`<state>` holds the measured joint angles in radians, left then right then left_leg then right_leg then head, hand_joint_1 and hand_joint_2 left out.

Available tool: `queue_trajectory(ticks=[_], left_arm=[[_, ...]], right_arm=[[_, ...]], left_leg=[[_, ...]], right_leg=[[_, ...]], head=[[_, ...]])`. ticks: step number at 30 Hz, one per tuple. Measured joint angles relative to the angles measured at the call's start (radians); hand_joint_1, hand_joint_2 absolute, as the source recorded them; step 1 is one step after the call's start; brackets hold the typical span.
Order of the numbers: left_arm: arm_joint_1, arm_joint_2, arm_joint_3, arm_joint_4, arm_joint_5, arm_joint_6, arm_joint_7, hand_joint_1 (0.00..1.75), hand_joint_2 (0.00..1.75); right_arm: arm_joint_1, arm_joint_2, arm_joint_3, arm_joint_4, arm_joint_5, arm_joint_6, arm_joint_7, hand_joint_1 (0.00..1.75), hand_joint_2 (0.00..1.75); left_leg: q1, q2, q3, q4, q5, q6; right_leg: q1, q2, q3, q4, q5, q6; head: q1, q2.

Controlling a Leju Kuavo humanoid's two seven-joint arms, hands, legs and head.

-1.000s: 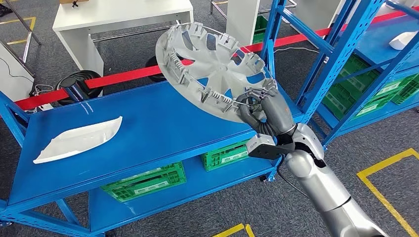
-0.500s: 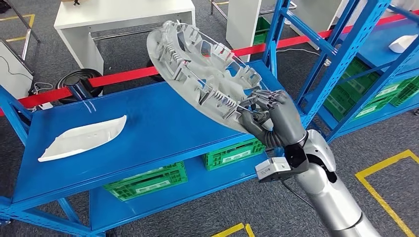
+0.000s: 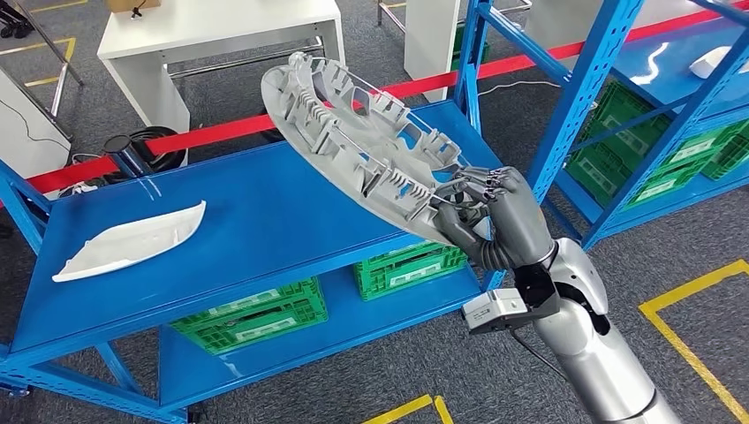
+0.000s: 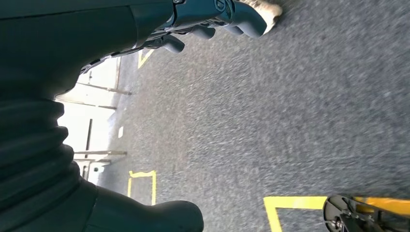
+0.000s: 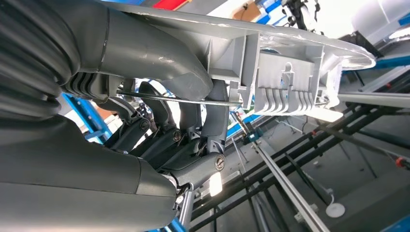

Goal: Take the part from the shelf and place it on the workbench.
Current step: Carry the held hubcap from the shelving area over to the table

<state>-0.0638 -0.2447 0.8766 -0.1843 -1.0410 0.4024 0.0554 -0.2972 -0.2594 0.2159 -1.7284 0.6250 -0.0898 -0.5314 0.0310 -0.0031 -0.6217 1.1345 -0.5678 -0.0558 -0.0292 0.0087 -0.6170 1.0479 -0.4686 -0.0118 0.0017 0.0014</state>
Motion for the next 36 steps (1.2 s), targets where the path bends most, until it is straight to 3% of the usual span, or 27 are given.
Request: queue_trajectory(ticks=[2, 3, 4, 5, 8, 9, 12, 13, 14, 16, 17, 18, 19, 20, 22, 23, 25, 27, 29, 31, 33, 34, 35, 36], left_arm=[[0.0, 0.001, 0.0, 0.0, -0.003, -0.003, 0.003, 0.0, 1.75], [0.0, 0.002, 0.0, 0.0, -0.004, -0.004, 0.004, 0.0, 1.75], [0.0, 0.002, 0.0, 0.0, -0.004, -0.004, 0.005, 0.0, 1.75], [0.0, 0.003, 0.0, 0.0, -0.004, -0.004, 0.005, 0.0, 1.75], [-0.004, 0.008, 0.0, -0.001, -0.004, -0.005, 0.006, 0.0, 1.75], [-0.005, 0.009, 0.0, -0.001, -0.005, -0.005, 0.006, 0.0, 1.75], [-0.005, 0.012, 0.0, -0.001, -0.011, -0.012, 0.005, 0.0, 1.75], [-0.005, 0.014, 0.0, -0.001, -0.015, -0.017, 0.005, 0.0, 1.75], [-0.005, 0.016, 0.0, -0.001, -0.019, -0.02, 0.005, 0.0, 1.75], [-0.004, 0.021, 0.0, -0.002, -0.025, -0.027, 0.006, 0.0, 1.75], [-0.003, 0.024, 0.0, -0.002, -0.027, -0.03, 0.006, 0.0, 1.75], [-0.002, 0.026, 0.0, -0.002, -0.029, -0.033, 0.007, 0.0, 1.75], [-0.002, 0.029, 0.0, -0.002, -0.032, -0.036, 0.008, 0.0, 1.75], [-0.002, 0.031, 0.0, -0.002, -0.035, -0.04, 0.009, 0.0, 1.75], [-0.002, 0.034, 0.0, -0.002, -0.039, -0.046, 0.014, 0.0, 1.75], [-0.002, 0.034, 0.0, -0.002, -0.04, -0.048, 0.018, 0.0, 1.75], [-0.002, 0.035, -0.001, -0.002, -0.04, -0.049, 0.023, 0.0, 1.75], [-0.001, 0.035, -0.001, -0.002, -0.041, -0.051, 0.024, 0.0, 1.75], [-0.001, 0.037, -0.001, -0.002, -0.044, -0.052, 0.022, 0.0, 1.75], [0.0, 0.038, -0.002, -0.002, -0.049, -0.052, 0.02, 0.0, 1.75], [0.0, 0.038, -0.002, -0.002, -0.053, -0.053, 0.019, 0.0, 1.75], [0.0, 0.039, -0.002, -0.002, -0.054, -0.054, 0.018, 0.0, 1.75], [-0.001, 0.039, -0.002, -0.002, -0.056, -0.055, 0.018, 0.0, 1.75], [-0.001, 0.04, -0.002, -0.002, -0.057, -0.055, 0.018, 0.0, 1.75]], right_arm=[[0.01, 0.0, -0.005, -0.002, 0.001, -0.002, -0.002, 1.75, 1.75], [0.017, 0.0, -0.008, -0.002, 0.002, -0.003, -0.004, 1.75, 1.75], [0.023, 0.0, -0.011, -0.002, 0.002, -0.003, -0.006, 1.75, 1.75], [0.029, 0.0, -0.014, -0.002, 0.002, -0.004, -0.008, 1.75, 1.75], [0.036, 0.0, -0.021, -0.004, 0.003, -0.004, -0.013, 1.75, 1.75], [0.037, 0.0, -0.023, -0.006, 0.003, -0.005, -0.013, 1.75, 1.75], [0.048, 0.0, -0.03, -0.011, 0.003, -0.012, -0.016, 1.75, 1.75], [0.056, -0.001, -0.035, -0.013, 0.002, -0.017, -0.019, 1.75, 1.75], [0.067, -0.001, -0.042, -0.016, 0.001, -0.022, -0.024, 1.75, 1.75], [0.089, -0.001, -0.052, -0.019, 0.001, -0.031, -0.032, 1.75, 1.75], [0.1, -0.001, -0.056, -0.021, 0.001, -0.034, -0.034, 1.75, 1.75], [0.109, -0.001, -0.058, -0.022, 0.001, -0.036, -0.035, 1.75, 1.75], [0.119, -0.001, -0.061, -0.023, 0.001, -0.037, -0.035, 1.75, 1.75], [0.127, -0.001, -0.065, -0.025, 0.0, -0.037, -0.035, 1.75, 1.75], [0.14, -0.001, -0.072, -0.032, -0.002, -0.037, -0.04, 1.75, 1.75], [0.145, -0.001, -0.075, -0.035, -0.006, -0.037, -0.046, 1.75, 1.75], [0.156, -0.001, -0.083, -0.042, -0.019, -0.036, -0.062, 1.75, 1.75], [0.164, -0.001, -0.091, -0.045, -0.029, -0.034, -0.073, 1.75, 1.75], [0.167, -0.001, -0.094, -0.047, -0.03, -0.032, -0.076, 1.75, 1.75], [0.174, -0.001, -0.096, -0.052, -0.029, -0.031, -0.081, 1.75, 1.75], [0.183, -0.001, -0.1, -0.058, -0.027, -0.031, -0.083, 1.75, 1.75], [0.189, -0.001, -0.101, -0.06, -0.025, -0.031, -0.083, 1.75, 1.75], [0.195, -0.001, -0.104, -0.062, -0.023, -0.031, -0.083, 1.75, 1.75], [0.201, -0.001, -0.107, -0.065, -0.022, -0.031, -0.083, 1.75, 1.75]], left_leg=[[-0.004, 0.0, -0.041, 0.125, -0.073, 0.003], [-0.006, 0.0, -0.047, 0.161, -0.087, 0.006], [-0.009, 0.0, -0.035, 0.162, -0.082, 0.011], [-0.013, 0.0, -0.005, 0.124, -0.061, 0.019], [-0.03, 0.001, 0.122, -0.07, -0.004, 0.044], [-0.034, 0.001, 0.138, -0.104, 0.001, 0.048], [-0.038, 0.003, 0.128, -0.122, 0.021, 0.059], [-0.036, 0.005, 0.122, -0.126, 0.033, 0.067], [-0.033, 0.007, 0.115, -0.131, 0.046, 0.074], [-0.031, 0.008, 0.092, -0.132, 0.069, 0.081], [-0.031, 0.009, 0.077, -0.13, 0.079, 0.081], [-0.032, 0.01, 0.062, -0.126, 0.088, 0.081], [-0.032, 0.011, 0.047, -0.122, 0.096, 0.08], [-0.031, 0.012, 0.031, -0.116, 0.103, 0.079], [-0.031, 0.012, 0.002, -0.102, 0.115, 0.073], [-0.032, 0.013, -0.01, -0.095, 0.121, 0.068], [-0.032, 0.013, -0.018, -0.09, 0.132, 0.056], [-0.032, 0.012, -0.02, -0.093, 0.145, 0.043], [-0.03, 0.009, -0.03, -0.076, 0.123, 0.03], [-0.027, 0.006, -0.056, 0.003, 0.037, 0.019], [-0.025, 0.006, -0.08, 0.12, -0.044, 0.013], [-0.025, 0.006, -0.079, 0.158, -0.052, 0.012], [-0.025, 0.006, -0.064, 0.168, -0.04, 0.012], [-0.025, 0.006, -0.031, 0.144, -0.013, 0.014]], right_leg=[[0.007, -0.002, -0.016, 0.0, 0.012, -0.008], [0.012, -0.003, -0.024, 0.0, 0.018, -0.009], [0.016, -0.003, -0.033, 0.0, 0.025, -0.01], [0.02, -0.003, -0.04, 0.001, 0.032, -0.011], [0.026, -0.002, -0.056, -0.001, 0.054, -0.004], [0.025, -0.003, -0.058, -0.002, 0.062, 0.002], [0.021, -0.004, -0.059, -0.011, 0.08, 0.022], [0.021, -0.004, -0.063, -0.005, 0.068, 0.027], [0.021, -0.004, -0.072, 0.018, 0.037, 0.033], [0.018, -0.004, -0.101, 0.119, -0.06, 0.041], [0.017, -0.004, -0.115, 0.183, -0.099, 0.045], [0.017, -0.004, -0.12, 0.231, -0.117, 0.047], [0.016, -0.004, -0.113, 0.253, -0.115, 0.049], [0.016, -0.005, -0.086, 0.238, -0.096, 0.049], [0.014, -0.006, 0.004, 0.127, -0.062, 0.046], [0.017, -0.006, 0.047, 0.065, -0.06, 0.041], [0.023, -0.006, 0.086, -0.002, -0.075, 0.026], [0.026, -0.005, 0.083, -0.009, -0.065, 0.01], [0.023, -0.007, 0.071, -0.015, -0.046, -0.006], [0.02, -0.01, 0.049, -0.019, -0.024, -0.016], [0.02, -0.01, 0.019, -0.017, -0.001, -0.018], [0.02, -0.01, 0.003, -0.017, 0.011, -0.017], [0.02, -0.01, -0.013, -0.015, 0.022, -0.015], [0.02, -0.01, -0.028, -0.015, 0.033, -0.012]], head=[[-0.002, 0.0], [-0.002, 0.0], [-0.002, 0.0], [-0.002, 0.0], [-0.001, 0.0], [-0.001, 0.0], [-0.002, 0.0], [-0.001, 0.0], [0.001, 0.0], [0.005, 0.0], [0.006, 0.0], [0.006, 0.0], [0.006, 0.0], [0.006, 0.0], [0.006, 0.0], [0.006, 0.0], [0.006, 0.0], [0.008, 0.0], [0.008, 0.0], [0.007, 0.0], [0.006, 0.0], [0.006, 0.0], [0.006, 0.0], [0.006, 0.0]])
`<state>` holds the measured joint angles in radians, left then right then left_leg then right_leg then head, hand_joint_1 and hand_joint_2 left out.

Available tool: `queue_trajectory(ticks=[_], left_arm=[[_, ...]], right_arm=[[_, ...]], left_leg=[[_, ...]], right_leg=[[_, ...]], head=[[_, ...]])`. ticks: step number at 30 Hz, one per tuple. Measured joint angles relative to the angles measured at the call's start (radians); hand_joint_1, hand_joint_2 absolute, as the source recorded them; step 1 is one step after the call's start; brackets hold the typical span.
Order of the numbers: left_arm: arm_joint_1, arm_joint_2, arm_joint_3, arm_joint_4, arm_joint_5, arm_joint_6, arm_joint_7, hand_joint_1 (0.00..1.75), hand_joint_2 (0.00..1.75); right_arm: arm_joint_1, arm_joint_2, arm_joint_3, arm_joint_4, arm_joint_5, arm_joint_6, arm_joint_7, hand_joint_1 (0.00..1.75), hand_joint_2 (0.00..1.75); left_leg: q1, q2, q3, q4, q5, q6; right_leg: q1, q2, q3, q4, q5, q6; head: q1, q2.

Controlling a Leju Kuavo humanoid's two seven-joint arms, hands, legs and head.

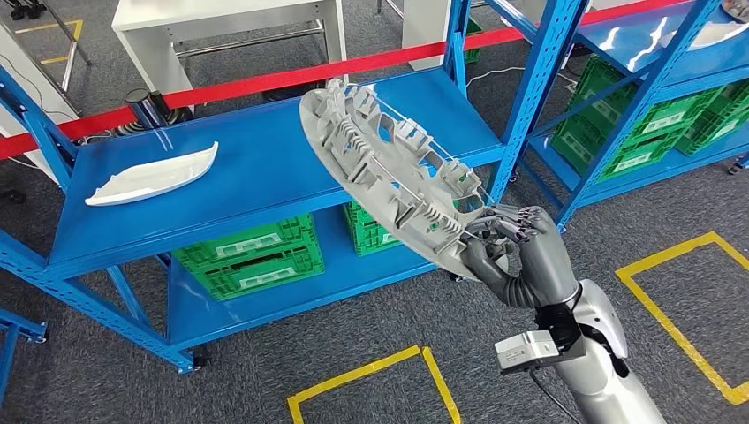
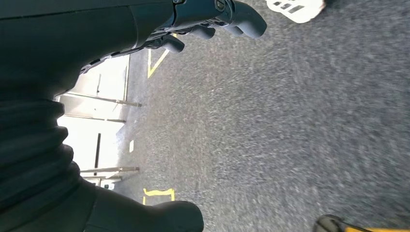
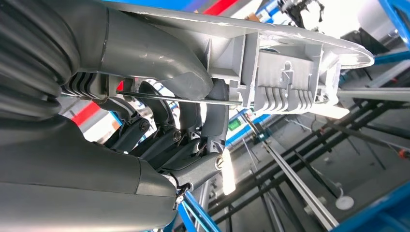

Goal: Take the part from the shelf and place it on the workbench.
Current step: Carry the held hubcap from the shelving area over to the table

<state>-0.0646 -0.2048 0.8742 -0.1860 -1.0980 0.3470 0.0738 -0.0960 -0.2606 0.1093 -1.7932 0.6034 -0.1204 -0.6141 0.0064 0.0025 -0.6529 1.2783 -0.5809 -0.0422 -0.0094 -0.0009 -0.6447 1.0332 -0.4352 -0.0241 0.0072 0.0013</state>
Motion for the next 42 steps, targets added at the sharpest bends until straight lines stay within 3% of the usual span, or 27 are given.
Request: queue_trajectory(ticks=[1, 3, 5, 7, 8, 10, 12, 13, 14, 15, 16, 18, 19, 21, 23, 25, 27, 28, 30, 31, 33, 34, 35, 38, 40, 42], left_arm=[[0.0, 0.0, 0.0, 0.0, 0.0, -0.001, 0.0, 0.0, 1.75], [-0.002, 0.001, 0.0, -0.001, 0.0, -0.002, 0.0, 0.0, 1.75], [-0.004, 0.0, 0.0, -0.001, 0.0, -0.004, -0.002, 0.0, 1.75], [-0.003, -0.001, 0.0, -0.001, 0.0, -0.007, -0.007, 0.0, 1.75], [-0.003, -0.002, 0.0, -0.001, 0.0, -0.009, -0.01, 0.0, 1.75], [-0.003, -0.003, 0.0, -0.002, -0.001, -0.011, -0.017, 0.0, 1.75], [-0.003, -0.004, -0.001, -0.002, -0.002, -0.013, -0.025, 0.0, 1.75], [-0.003, -0.004, -0.001, -0.002, -0.002, -0.015, -0.028, 0.0, 1.75], [-0.003, -0.004, -0.001, -0.002, -0.002, -0.016, -0.031, 0.0, 1.75], [-0.003, -0.004, -0.001, -0.002, -0.003, -0.016, -0.034, 0.0, 1.75], [-0.003, -0.004, -0.001, -0.002, -0.003, -0.017, -0.035, 0.0, 1.75], [-0.005, -0.004, -0.001, -0.002, -0.004, -0.019, -0.038, 0.0, 1.75], [-0.005, -0.004, -0.001, -0.002, -0.004, -0.02, -0.038, 0.0, 1.75], [-0.006, -0.004, -0.001, -0.002, -0.003, -0.02, -0.036, 0.0, 1.75], [-0.005, -0.002, -0.001, -0.002, 0.0, -0.018, -0.031, 0.0, 1.75], [-0.004, 0.0, -0.001, -0.002, 0.004, -0.015, -0.028, 0.0, 1.75], [-0.004, 0.001, -0.001, -0.002, 0.006, -0.013, -0.027, 0.0, 1.75], [-0.005, 0.002, -0.001, -0.002, 0.006, -0.012, -0.028, 0.0, 1.75], [-0.005, 0.004, -0.001, -0.003, 0.004, -0.012, -0.029, 0.0, 1.75], [-0.005, 0.005, -0.001, -0.003, 0.003, -0.012, -0.03, 0.0, 1.75], [-0.005, 0.005, -0.001, -0.003, -0.001, -0.013, -0.032, 0.0, 1.75], [-0.006, 0.005, -0.001, -0.003, -0.002, -0.013, -0.032, 0.0, 1.75], [-0.006, 0.005, -0.001, -0.003, -0.003, -0.014, -0.033, 0.0, 1.75], [-0.005, 0.005, -0.001, -0.003, -0.006, -0.014, -0.032, 0.0, 1.75], [-0.004, 0.005, -0.001, -0.003, -0.013, -0.012, -0.025, 0.0, 1.75], [-0.004, 0.004, -0.001, -0.003, -0.019, -0.011, -0.021, 0.0, 1.75]], right_arm=[[0.006, 0.0, -0.003, -0.003, 0.001, 0.0, 0.0, 1.75, 1.75], [0.017, 0.0, -0.009, -0.012, 0.004, 0.001, 0.0, 1.75, 1.75], [0.023, -0.001, -0.014, -0.021, 0.007, 0.001, 0.0, 1.75, 1.75], [0.028, -0.002, -0.016, -0.031, 0.013, 0.0, 0.002, 1.75, 1.75], [0.032, -0.003, -0.018, -0.037, 0.018, 0.0, 0.004, 1.75, 1.75], [0.044, -0.003, -0.02, -0.05, 0.029, -0.002, 0.012, 1.75, 1.75], [0.063, -0.003, -0.022, -0.064, 0.039, -0.004, 0.016, 1.75, 1.75], [0.074, -0.003, -0.023, -0.069, 0.043, -0.005, 0.016, 1.75, 1.75], [0.083, -0.003, -0.026, -0.075, 0.045, -0.006, 0.016, 1.75, 1.75], [0.09, -0.003, -0.029, -0.081, 0.047, -0.007, 0.016, 1.75, 1.75], [0.094, -0.003, -0.031, -0.087, 0.049, -0.006, 0.016, 1.75, 1.75], [0.096, -0.003, -0.036, -0.101, 0.053, -0.004, 0.016, 1.75, 1.75], [0.095, -0.003, -0.037, -0.107, 0.055, -0.002, 0.016, 1.75, 1.75], [0.09, -0.003, -0.037, -0.115, 0.056, 0.006, 0.017, 1.75, 1.75], [0.082, -0.003, -0.037, -0.118, 0.054, 0.016, 0.016, 1.75, 1.75], [0.073, -0.003, -0.037, -0.118, 0.05, 0.024, 0.015, 1.75, 1.75], [0.066, -0.003, -0.038, -0.118, 0.045, 0.028, 0.014, 1.75, 1.75], [0.065, -0.003, -0.038, -0.118, 0.043, 0.029, 0.014, 1.75, 1.75], [0.063, -0.003, -0.038, -0.118, 0.041, 0.032, 0.014, 1.75, 1.75], [0.064, -0.003, -0.038, -0.118, 0.041, 0.032, 0.013, 1.75, 1.75], [0.069, -0.004, -0.041, -0.121, 0.04, 0.032, 0.013, 1.75, 1.75], [0.073, -0.004, -0.043, -0.123, 0.04, 0.031, 0.013, 1.75, 1.75], [0.076, -0.004, -0.045, -0.127, 0.039, 0.031, 0.013, 1.75, 1.75], [0.083, -0.004, -0.05, -0.133, 0.031, 0.034, 0.013, 1.75, 1.75], [0.085, -0.004, -0.053, -0.134, 0.026, 0.041, 0.013, 1.75, 1.75], [0.085, -0.004, -0.055, -0.135, 0.024, 0.048, 0.013, 1.75, 1.75]], left_leg=[[0.0, -0.001, 0.048, -0.055, 0.024, 0.003], [-0.003, -0.004, 0.152, -0.195, 0.027, 0.014], [-0.009, -0.007, 0.192, -0.269, 0.01, 0.027], [-0.01, -0.004, 0.179, -0.275, 0.026, 0.044], [-0.01, -0.001, 0.17, -0.276, 0.037, 0.055], [-0.007, 0.005, 0.146, -0.279, 0.063, 0.07], [-0.009, 0.006, 0.117, -0.276, 0.086, 0.075], [-0.01, 0.006, 0.101, -0.274, 0.098, 0.075], [-0.011, 0.006, 0.084, -0.27, 0.11, 0.075], [-0.012, 0.007, 0.066, -0.265, 0.12, 0.074], [-0.013, 0.007, 0.05, -0.26, 0.129, 0.072], [-0.014, 0.007, 0.026, -0.25, 0.144, 0.065], [-0.014, 0.008, 0.021, -0.247, 0.15, 0.06], [-0.012, 0.009, 0.017, -0.25, 0.167, 0.047], [-0.01, 0.007, 0.009, -0.244, 0.163, 0.034], [-0.008, 0.001, -0.013, -0.183, 0.087, 0.023], [-0.003, -0.001, -0.04, -0.066, -0.011, 0.012], [0.0, -0.001, -0.044, -0.014, -0.031, 0.008], [0.004, -0.001, -0.018, 0.018, -0.001, 0.001], [0.007, -0.001, 0.022, -0.019, 0.03, -0.002], [0.01, -0.005, 0.126, -0.16, 0.041, -0.004], [0.009, -0.007, 0.167, -0.225, 0.031, 0.0], [0.006, -0.01, 0.187, -0.263, 0.015, 0.007], [0.002, -0.005, 0.179, -0.276, 0.021, 0.042], [0.002, 0.005, 0.165, -0.278, 0.037, 0.062], [0.0, 0.016, 0.147, -0.277, 0.052, 0.071]], right_leg=[[0.0, 0.0, -0.013, 0.001, 0.011, 0.003], [0.002, 0.0, -0.03, 0.002, 0.031, 0.013], [0.002, -0.001, -0.033, -0.003, 0.051, 0.026], [-0.002, 0.0, -0.035, -0.009, 0.066, 0.04], [-0.003, 0.001, -0.041, 0.0, 0.051, 0.045], [-0.005, 0.003, -0.068, 0.077, -0.036, 0.052], [-0.005, 0.003, -0.096, 0.206, -0.129, 0.057], [-0.005, 0.003, -0.099, 0.255, -0.142, 0.059], [-0.005, 0.003, -0.088, 0.276, -0.133, 0.058], [-0.005, 0.003, -0.059, 0.261, -0.11, 0.056], [-0.004, 0.002, -0.013, 0.212, -0.087, 0.052], [0.002, 0.001, 0.094, 0.07, -0.09, 0.039], [0.006, 0.001, 0.128, 0.017, -0.101, 0.033], [0.013, 0.001, 0.145, -0.022, -0.107, 0.022], [0.01, -0.002, 0.13, -0.031, -0.085, 0.009], [0.002, -0.005, 0.105, -0.038, -0.058, -0.001], [0.0, -0.006, 0.075, -0.038, -0.033, -0.004], [-0.001, -0.007, 0.058, -0.037, -0.02, -0.002], [-0.003, -0.008, 0.027, -0.032, 0.004, 0.005], [-0.006, -0.008, 0.01, -0.029, 0.015, 0.01], [-0.009, -0.008, -0.016, -0.019, 0.033, 0.022], [-0.009, -0.008, -0.024, -0.017, 0.043, 0.03], [-0.008, -0.008, -0.027, -0.016, 0.052, 0.037], [-0.011, -0.007, -0.032, -0.02, 0.064, 0.056], [-0.014, -0.005, -0.051, 0.028, 0.008, 0.064], [-0.013, -0.003, -0.088, 0.149, -0.085, 0.066]], head=[[0.0, 0.0], [0.0, 0.0], [-0.001, 0.0], [-0.002, 0.0], [-0.002, 0.0], [-0.001, 0.0], [-0.001, 0.0], [-0.001, 0.0], [-0.001, 0.0], [-0.001, 0.0], [-0.001, 0.0], [-0.002, 0.0], [-0.001, 0.0], [0.002, 0.0], [0.005, 0.0], [0.005, 0.0], [0.004, 0.0], [0.004, 0.0], [0.004, 0.0], [0.004, 0.0], [0.004, 0.0], [0.003, 0.0], [0.003, 0.0], [0.002, 0.0], [0.003, 0.0], [0.003, 0.0]])
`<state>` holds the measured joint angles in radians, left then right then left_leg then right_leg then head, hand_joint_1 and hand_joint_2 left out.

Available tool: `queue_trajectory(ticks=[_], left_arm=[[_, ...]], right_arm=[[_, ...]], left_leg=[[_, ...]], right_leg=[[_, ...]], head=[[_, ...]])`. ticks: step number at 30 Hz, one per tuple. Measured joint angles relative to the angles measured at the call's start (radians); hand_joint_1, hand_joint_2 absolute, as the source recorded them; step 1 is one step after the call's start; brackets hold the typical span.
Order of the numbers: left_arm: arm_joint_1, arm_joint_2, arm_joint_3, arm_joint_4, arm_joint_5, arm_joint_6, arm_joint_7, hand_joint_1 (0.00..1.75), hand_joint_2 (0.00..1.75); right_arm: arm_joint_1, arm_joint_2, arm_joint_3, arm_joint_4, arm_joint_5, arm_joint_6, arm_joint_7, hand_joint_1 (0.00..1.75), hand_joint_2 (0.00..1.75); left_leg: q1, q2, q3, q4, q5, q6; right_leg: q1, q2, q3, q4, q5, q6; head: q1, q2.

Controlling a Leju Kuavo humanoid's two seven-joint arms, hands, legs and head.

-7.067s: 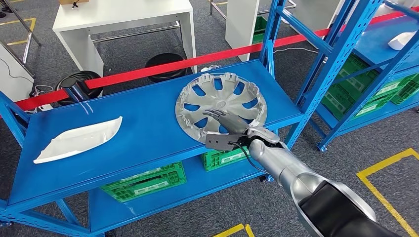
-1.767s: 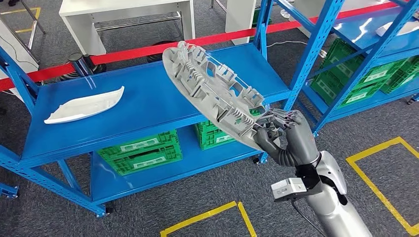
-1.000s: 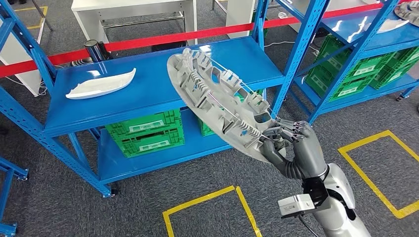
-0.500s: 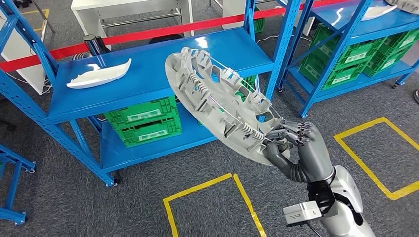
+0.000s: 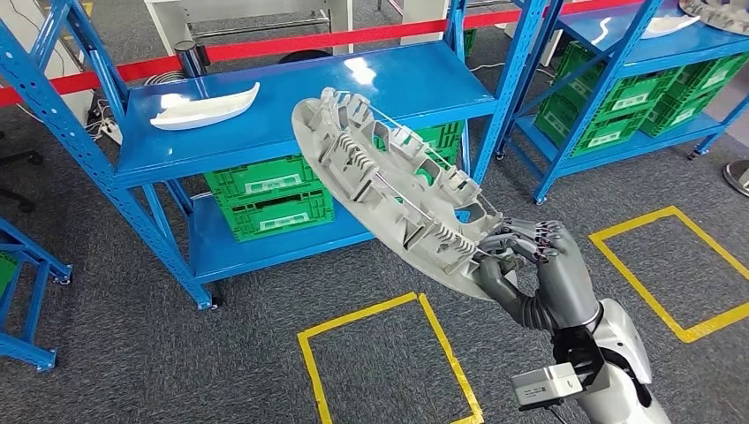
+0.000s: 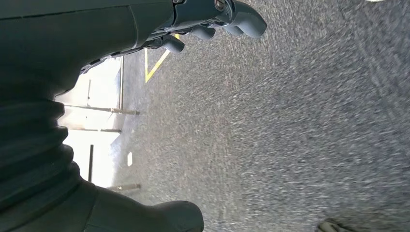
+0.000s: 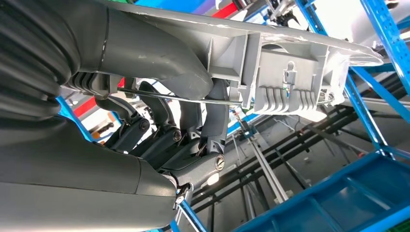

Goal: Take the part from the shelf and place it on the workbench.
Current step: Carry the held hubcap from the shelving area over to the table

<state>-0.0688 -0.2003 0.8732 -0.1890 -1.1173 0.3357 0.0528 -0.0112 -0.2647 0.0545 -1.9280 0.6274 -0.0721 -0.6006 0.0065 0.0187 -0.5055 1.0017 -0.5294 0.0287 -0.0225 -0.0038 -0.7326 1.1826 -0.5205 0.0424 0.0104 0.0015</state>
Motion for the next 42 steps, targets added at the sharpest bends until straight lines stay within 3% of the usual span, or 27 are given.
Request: queue_trajectory(ticks=[1, 2, 3, 5, 7, 9, 11, 13, 15, 17, 18, 20, 21, 23, 24, 26, 28, 30, 32, 33, 34, 36, 38, 39, 41, 42], left_arm=[[0.0, -0.001, 0.0, 0.0, -0.002, 0.0, 0.002, 0.0, 1.75], [0.001, -0.001, 0.0, 0.0, -0.004, 0.0, 0.004, 0.0, 1.75], [0.001, -0.002, 0.0, 0.0, -0.006, 0.0, 0.006, 0.0, 1.75], [0.001, -0.003, -0.003, 0.0, -0.014, -0.001, 0.01, 0.0, 1.75], [0.0, -0.006, -0.006, 0.0, -0.022, -0.005, 0.011, 0.0, 1.75], [0.0, -0.009, -0.011, 0.001, -0.028, -0.01, 0.011, 0.0, 1.75], [-0.001, -0.012, -0.016, 0.001, -0.033, -0.017, 0.011, 0.0, 1.75], [-0.002, -0.013, -0.021, 0.001, -0.039, -0.024, 0.011, 0.0, 1.75], [0.0, -0.013, -0.026, 0.001, -0.044, -0.03, 0.015, 0.0, 1.75], [0.003, -0.013, -0.028, 0.001, -0.043, -0.033, 0.022, 0.0, 1.75], [0.004, -0.012, -0.028, 0.001, -0.04, -0.033, 0.025, 0.0, 1.75], [0.005, -0.011, -0.028, 0.001, -0.032, -0.027, 0.031, 0.0, 1.75], [0.005, -0.01, -0.028, 0.001, -0.029, -0.024, 0.033, 0.0, 1.75], [0.005, -0.009, -0.027, 0.001, -0.025, -0.017, 0.033, 0.0, 1.75], [0.005, -0.009, -0.028, 0.001, -0.024, -0.015, 0.032, 0.0, 1.75], [0.005, -0.009, -0.027, 0.001, -0.02, -0.011, 0.028, 0.0, 1.75], [0.006, -0.007, -0.027, 0.0, -0.016, -0.009, 0.021, 0.0, 1.75], [0.008, -0.006, -0.027, 0.0, -0.016, -0.009, 0.014, 0.0, 1.75], [0.011, -0.005, -0.027, 0.0, -0.017, -0.008, 0.008, 0.0, 1.75], [0.012, -0.004, -0.027, 0.0, -0.017, -0.007, 0.005, 0.0, 1.75], [0.012, -0.004, -0.027, 0.0, -0.017, -0.006, 0.001, 0.0, 1.75], [0.011, -0.004, -0.027, 0.0, -0.018, -0.006, -0.008, 0.0, 1.75], [0.01, -0.004, -0.027, 0.0, -0.021, -0.006, -0.016, 0.0, 1.75], [0.01, -0.004, -0.027, 0.0, -0.022, -0.006, -0.018, 0.0, 1.75], [0.008, -0.006, -0.027, 0.0, -0.023, -0.006, -0.02, 0.0, 1.75], [0.007, -0.007, -0.027, 0.0, -0.024, -0.006, -0.022, 0.0, 1.75]], right_arm=[[0.0, 0.0, -0.001, 0.0, 0.0, 0.003, 0.0, 1.75, 1.75], [0.0, 0.0, -0.001, 0.0, -0.001, 0.005, 0.0, 1.75, 1.75], [0.0, 0.0, -0.001, 0.0, -0.001, 0.007, 0.0, 1.75, 1.75], [0.0, 0.0, -0.003, 0.0, 0.0, 0.007, 0.001, 1.75, 1.75], [0.002, 0.0, -0.004, -0.003, 0.003, 0.006, 0.002, 1.75, 1.75], [0.009, 0.0, -0.007, -0.007, 0.005, 0.004, 0.002, 1.75, 1.75], [0.017, 0.0, -0.01, -0.012, 0.007, 0.002, 0.003, 1.75, 1.75], [0.023, 0.002, -0.012, -0.016, 0.011, -0.001, 0.004, 1.75, 1.75], [0.029, 0.006, -0.012, -0.018, 0.019, -0.005, 0.005, 1.75, 1.75], [0.037, 0.01, -0.012, -0.019, 0.027, -0.007, 0.006, 1.75, 1.75], [0.039, 0.011, -0.012, -0.018, 0.029, -0.006, 0.006, 1.75, 1.75], [0.032, 0.011, -0.012, -0.012, 0.029, -0.004, 0.004, 1.75, 1.75], [0.025, 0.011, -0.012, -0.008, 0.028, -0.003, 0.003, 1.75, 1.75], [0.008, 0.011, -0.011, 0.003, 0.024, -0.003, 0.001, 1.75, 1.75], [0.002, 0.011, -0.011, 0.008, 0.023, -0.004, 0.001, 1.75, 1.75], [-0.005, 0.011, -0.011, 0.015, 0.021, -0.006, 0.0, 1.75, 1.75], [-0.012, 0.011, -0.01, 0.02, 0.02, -0.008, 0.0, 1.75, 1.75], [-0.023, 0.012, -0.008, 0.026, 0.02, -0.009, 0.0, 1.75, 1.75], [-0.029, 0.012, -0.006, 0.032, 0.019, -0.01, -0.001, 1.75, 1.75], [-0.029, 0.013, -0.006, 0.034, 0.017, -0.011, -0.001, 1.75, 1.75], [-0.028, 0.013, -0.006, 0.036, 0.015, -0.012, -0.001, 1.75, 1.75], [-0.028, 0.013, -0.006, 0.037, 0.01, -0.015, -0.003, 1.75, 1.75], [-0.025, 0.013, -0.006, 0.037, 0.004, -0.021, -0.007, 1.75, 1.75], [-0.022, 0.013, -0.007, 0.037, 0.002, -0.025, -0.01, 1.75, 1.75], [-0.013, 0.013, -0.009, 0.035, -0.002, -0.031, -0.015, 1.75, 1.75], [-0.008, 0.013, -0.011, 0.033, -0.004, -0.033, -0.017, 1.75, 1.75]], left_leg=[[-0.002, 0.006, -0.009, 0.001, 0.006, 0.001], [-0.004, 0.014, -0.017, 0.003, 0.012, 0.002], [-0.006, 0.022, -0.024, 0.006, 0.016, 0.001], [-0.009, 0.04, -0.032, 0.012, 0.02, -0.001], [-0.013, 0.057, -0.036, 0.015, 0.023, -0.008], [-0.014, 0.076, -0.035, 0.014, 0.027, -0.017], [-0.014, 0.083, -0.035, 0.015, 0.025, -0.03], [-0.012, 0.042, -0.052, 0.057, -0.009, -0.041], [-0.006, -0.006, -0.103, 0.175, -0.079, -0.049], [-0.004, -0.016, -0.149, 0.285, -0.118, -0.053], [-0.003, -0.017, -0.148, 0.29, -0.107, -0.054], [0.0, -0.03, -0.093, 0.187, -0.04, -0.053], [0.002, -0.052, -0.055, 0.114, -0.013, -0.051], [0.005, -0.095, -0.008, 0.022, 0.01, -0.047], [0.004, -0.104, -0.004, 0.011, 0.006, -0.045], [0.004, -0.084, -0.006, 0.003, 0.012, -0.034], [0.007, -0.057, -0.007, -0.006, 0.02, -0.019], [0.007, -0.027, -0.012, -0.008, 0.024, -0.012], [0.006, 0.003, -0.017, -0.004, 0.024, -0.01], [0.006, 0.018, -0.019, -0.002, 0.024, -0.011], [0.006, 0.031, -0.02, 0.0, 0.023, -0.012], [0.006, 0.056, -0.019, 0.004, 0.019, -0.018], [0.001, 0.076, -0.018, 0.01, 0.013, -0.029], [-0.002, 0.085, -0.017, 0.011, 0.011, -0.035], [-0.002, 0.101, -0.013, 0.009, 0.008, -0.048], [0.0, 0.092, -0.014, 0.014, 0.002, -0.054]], right_leg=[[0.001, 0.001, -0.015, 0.062, -0.028, 0.001], [0.002, 0.001, -0.019, 0.101, -0.034, 0.0], [0.003, 0.0, -0.003, 0.104, -0.022, -0.002], [0.008, -0.018, 0.084, -0.003, 0.018, -0.014], [0.022, -0.053, 0.167, -0.128, 0.028, -0.029], [0.034, -0.063, 0.184, -0.167, 0.023, -0.042], [0.03, -0.041, 0.179, -0.178, 0.031, -0.054], [0.021, -0.022, 0.177, -0.188, 0.043, -0.064], [0.018, -0.003, 0.169, -0.19, 0.051, -0.072], [0.018, 0.021, 0.159, -0.188, 0.057, -0.072], [0.017, 0.034, 0.154, -0.185, 0.06, -0.07], [0.015, 0.061, 0.146, -0.18, 0.065, -0.065], [0.013, 0.074, 0.142, -0.177, 0.067, -0.061], [0.011, 0.097, 0.131, -0.173, 0.074, -0.048], [0.011, 0.107, 0.126, -0.173, 0.079, -0.041], [0.011, 0.122, 0.118, -0.173, 0.088, -0.026], [0.012, 0.083, 0.097, -0.141, 0.068, -0.018], [0.012, 0.027, 0.042, -0.025, 0.005, -0.011], [0.008, 0.012, -0.013, 0.099, -0.044, -0.004], [0.006, 0.009, -0.017, 0.116, -0.043, -0.001], [0.004, 0.004, 0.0, 0.091, -0.024, 0.0], [0.003, -0.031, 0.079, -0.045, 0.028, -0.001], [0.009, -0.063, 0.134, -0.147, 0.054, -0.011], [0.012, -0.067, 0.139, -0.162, 0.052, -0.019], [0.014, -0.041, 0.134, -0.161, 0.056, -0.034], [0.013, -0.03, 0.133, -0.163, 0.059, -0.041]], head=[[0.0, 0.0], [0.0, 0.0], [0.0, 0.0], [-0.001, 0.0], [-0.001, 0.0], [-0.001, 0.0], [-0.001, 0.0], [-0.004, 0.0], [-0.008, 0.0], [-0.009, 0.0], [-0.009, 0.0], [-0.01, 0.0], [-0.01, 0.0], [-0.012, 0.0], [-0.013, 0.0], [-0.014, 0.0], [-0.011, 0.0], [-0.007, 0.0], [-0.006, 0.0], [-0.006, 0.0], [-0.006, 0.0], [-0.006, 0.0], [-0.006, 0.0], [-0.007, 0.0], [-0.006, 0.0], [-0.007, 0.0]])
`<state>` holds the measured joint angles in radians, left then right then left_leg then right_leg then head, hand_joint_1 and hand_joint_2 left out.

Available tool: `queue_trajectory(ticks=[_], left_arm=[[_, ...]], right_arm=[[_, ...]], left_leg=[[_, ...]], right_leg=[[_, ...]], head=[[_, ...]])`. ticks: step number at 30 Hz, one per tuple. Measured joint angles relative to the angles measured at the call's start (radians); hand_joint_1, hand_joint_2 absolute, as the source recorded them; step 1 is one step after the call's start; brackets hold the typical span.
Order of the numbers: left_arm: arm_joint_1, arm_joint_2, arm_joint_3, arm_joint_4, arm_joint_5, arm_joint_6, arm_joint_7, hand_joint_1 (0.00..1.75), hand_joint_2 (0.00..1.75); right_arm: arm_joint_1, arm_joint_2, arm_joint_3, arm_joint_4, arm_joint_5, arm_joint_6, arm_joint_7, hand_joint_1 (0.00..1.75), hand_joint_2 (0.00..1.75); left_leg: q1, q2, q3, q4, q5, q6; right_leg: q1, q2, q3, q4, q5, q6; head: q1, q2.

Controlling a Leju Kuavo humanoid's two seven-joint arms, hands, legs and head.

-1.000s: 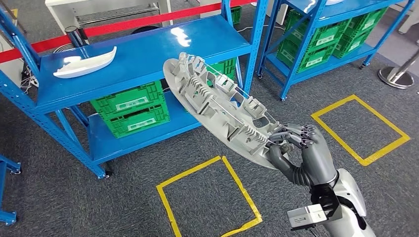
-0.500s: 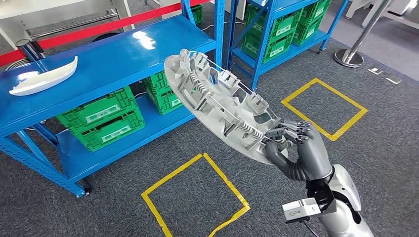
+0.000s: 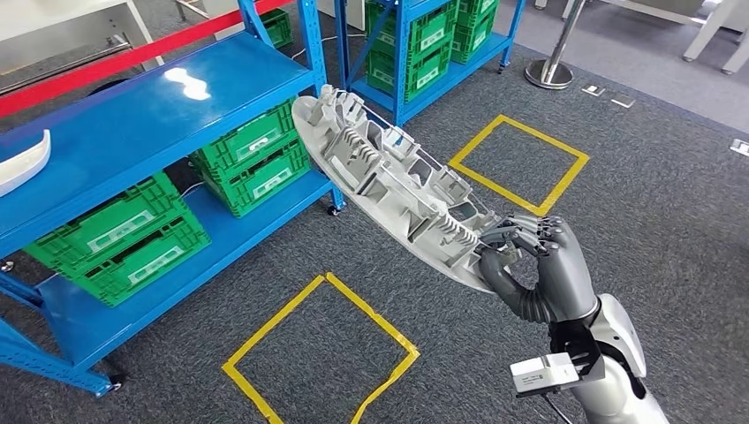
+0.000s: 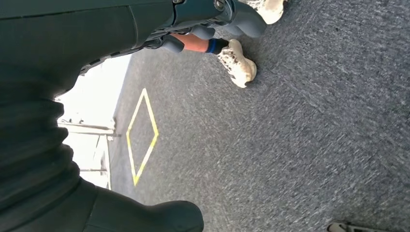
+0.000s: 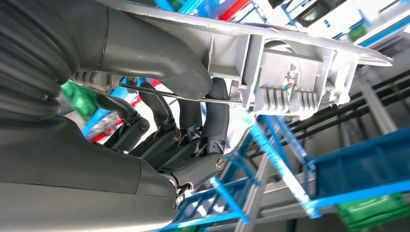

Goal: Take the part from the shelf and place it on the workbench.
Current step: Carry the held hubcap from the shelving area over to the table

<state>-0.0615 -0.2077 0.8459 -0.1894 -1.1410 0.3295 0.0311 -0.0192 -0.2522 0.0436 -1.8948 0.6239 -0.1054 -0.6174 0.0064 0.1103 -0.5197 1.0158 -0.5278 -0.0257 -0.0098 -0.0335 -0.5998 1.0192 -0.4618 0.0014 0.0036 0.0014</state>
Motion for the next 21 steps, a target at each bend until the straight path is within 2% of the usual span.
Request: queue_trajectory(ticks=[1, 3, 5, 6, 7, 8, 9, 10, 11, 12, 13, 14, 15, 16, 17, 18, 19, 20, 21], left_arm=[[-0.001, -0.002, 0.0, 0.0, -0.002, 0.0, -0.001, 0.0, 1.75], [-0.001, -0.005, 0.0, 0.001, -0.008, -0.002, 0.0, 0.0, 1.75], [0.001, -0.008, 0.0, 0.002, -0.012, -0.005, 0.001, 0.0, 1.75], [0.002, -0.009, 0.0, 0.002, -0.012, -0.005, 0.0, 0.0, 1.75], [0.002, -0.009, 0.0, 0.002, -0.012, -0.005, -0.002, 0.0, 1.75], [0.003, -0.01, 0.0, 0.002, -0.012, -0.005, -0.006, 0.0, 1.75], [0.003, -0.009, 0.0, 0.002, -0.012, -0.005, -0.009, 0.0, 1.75], [0.003, -0.008, 0.0, 0.003, -0.011, -0.005, -0.014, 0.0, 1.75], [0.003, -0.007, 0.0, 0.003, -0.012, -0.004, -0.017, 0.0, 1.75], [0.003, -0.006, 0.0, 0.003, -0.012, -0.004, -0.02, 0.0, 1.75], [0.003, -0.006, 0.0, 0.003, -0.012, -0.002, -0.022, 0.0, 1.75], [0.003, -0.006, 0.0, 0.002, -0.013, 0.0, -0.025, 0.0, 1.75], [0.003, -0.005, 0.0, 0.001, -0.013, 0.003, -0.028, 0.0, 1.75], [0.002, -0.004, 0.0, 0.001, -0.012, 0.005, -0.031, 0.0, 1.75], [0.002, -0.004, 0.0, 0.0, -0.012, 0.006, -0.035, 0.0, 1.75], [0.002, -0.003, 0.0, -0.001, -0.011, 0.007, -0.037, 0.0, 1.75], [0.003, -0.003, 0.0, -0.001, -0.011, 0.007, -0.038, 0.0, 1.75], [0.003, -0.003, 0.0, -0.001, -0.011, 0.007, -0.038, 0.0, 1.75], [0.003, -0.003, 0.0, -0.001, -0.011, 0.007, -0.038, 0.0, 1.75]], right_arm=[[0.004, 0.0, -0.001, -0.002, -0.002, -0.001, -0.001, 1.75, 1.75], [0.008, 0.0, -0.002, -0.006, -0.006, -0.003, -0.002, 1.75, 1.75], [0.011, 0.002, -0.003, -0.006, -0.009, -0.004, -0.003, 1.75, 1.75], [0.013, 0.003, -0.004, -0.006, -0.01, -0.005, -0.003, 1.75, 1.75], [0.016, 0.003, -0.005, -0.007, -0.01, -0.007, -0.003, 1.75, 1.75], [0.019, 0.004, -0.007, -0.009, -0.01, -0.009, -0.003, 1.75, 1.75], [0.023, 0.005, -0.01, -0.013, -0.01, -0.011, -0.003, 1.75, 1.75], [0.025, 0.008, -0.013, -0.017, -0.01, -0.013, -0.004, 1.75, 1.75], [0.027, 0.011, -0.017, -0.022, -0.009, -0.014, -0.004, 1.75, 1.75], [0.03, 0.014, -0.02, -0.027, -0.008, -0.016, -0.005, 1.75, 1.75], [0.034, 0.018, -0.023, -0.032, -0.006, -0.017, -0.006, 1.75, 1.75], [0.038, 0.02, -0.026, -0.038, -0.004, -0.017, -0.007, 1.75, 1.75], [0.044, 0.022, -0.03, -0.042, -0.002, -0.018, -0.009, 1.75, 1.75], [0.046, 0.022, -0.033, -0.045, 0.0, -0.018, -0.011, 1.75, 1.75], [0.046, 0.023, -0.036, -0.047, 0.002, -0.017, -0.013, 1.75, 1.75], [0.044, 0.025, -0.038, -0.048, 0.003, -0.016, -0.015, 1.75, 1.75], [0.041, 0.027, -0.038, -0.049, 0.003, -0.015, -0.016, 1.75, 1.75], [0.038, 0.029, -0.038, -0.049, 0.004, -0.013, -0.017, 1.75, 1.75], [0.037, 0.03, -0.038, -0.049, 0.004, -0.012, -0.017, 1.75, 1.75]], left_leg=[[0.002, -0.021, -0.008, 0.02, -0.016, -0.005], [0.005, -0.081, -0.054, 0.126, -0.078, -0.01], [0.004, -0.105, -0.115, 0.255, -0.13, -0.009], [0.004, -0.107, -0.129, 0.281, -0.13, -0.008], [0.004, -0.11, -0.126, 0.27, -0.11, -0.005], [0.004, -0.117, -0.105, 0.22, -0.074, -0.002], [0.004, -0.138, -0.075, 0.149, -0.035, 0.002], [0.006, -0.17, -0.049, 0.083, -0.008, 0.006], [0.007, -0.196, -0.03, 0.036, 0.007, 0.009], [0.007, -0.215, -0.022, 0.012, 0.01, 0.012], [0.005, -0.216, -0.02, 0.007, 0.008, 0.015], [0.004, -0.202, -0.019, 0.006, 0.01, 0.02], [0.004, -0.187, -0.016, 0.001, 0.014, 0.026], [0.006, -0.172, -0.013, -0.004, 0.018, 0.033], [0.008, -0.155, -0.011, -0.008, 0.021, 0.039], [0.007, -0.137, -0.01, -0.01, 0.022, 0.042], [0.005, -0.12, -0.011, -0.01, 0.021, 0.045], [0.004, -0.102, -0.011, -0.009, 0.02, 0.046], [0.003, -0.086, -0.011, -0.008, 0.018, 0.047]], right_leg=[[-0.002, 0.011, -0.001, -0.002, 0.003, -0.007], [-0.005, 0.032, -0.003, -0.005, 0.007, -0.017], [-0.003, 0.057, -0.006, -0.004, 0.009, -0.021], [-0.002, 0.072, -0.006, -0.004, 0.009, -0.021], [-0.001, 0.087, -0.006, -0.003, 0.01, -0.02], [-0.001, 0.102, -0.006, -0.002, 0.011, -0.019], [-0.002, 0.116, -0.007, 0.0, 0.011, -0.018], [-0.001, 0.129, -0.01, 0.003, 0.012, -0.014], [-0.002, 0.142, -0.014, 0.005, 0.014, -0.008], [-0.004, 0.155, -0.019, 0.005, 0.016, -0.001], [-0.006, 0.168, -0.024, 0.004, 0.02, 0.008], [-0.009, 0.183, -0.028, 0.0, 0.025, 0.017], [-0.01, 0.178, -0.032, 0.002, 0.026, 0.023], [-0.008, 0.155, -0.041, 0.016, 0.018, 0.029], [-0.006, 0.122, -0.058, 0.05, -0.002, 0.033], [-0.005, 0.082, -0.085, 0.107, -0.033, 0.035], [-0.005, 0.056, -0.118, 0.174, -0.066, 0.039], [-0.006, 0.046, -0.148, 0.237, -0.091, 0.042], [-0.007, 0.041, -0.164, 0.273, -0.099, 0.043]], head=[[-0.001, 0.0], [-0.002, 0.0], [-0.003, 0.0], [-0.003, 0.0], [-0.003, 0.0], [-0.003, 0.0], [-0.003, 0.0], [-0.002, 0.0], [-0.002, 0.0], [-0.002, 0.0], [-0.002, 0.0], [-0.003, 0.0], [-0.003, 0.0], [0.0, 0.0], [0.003, 0.0], [0.006, 0.0], [0.009, 0.0], [0.009, 0.0], [0.009, 0.0]])
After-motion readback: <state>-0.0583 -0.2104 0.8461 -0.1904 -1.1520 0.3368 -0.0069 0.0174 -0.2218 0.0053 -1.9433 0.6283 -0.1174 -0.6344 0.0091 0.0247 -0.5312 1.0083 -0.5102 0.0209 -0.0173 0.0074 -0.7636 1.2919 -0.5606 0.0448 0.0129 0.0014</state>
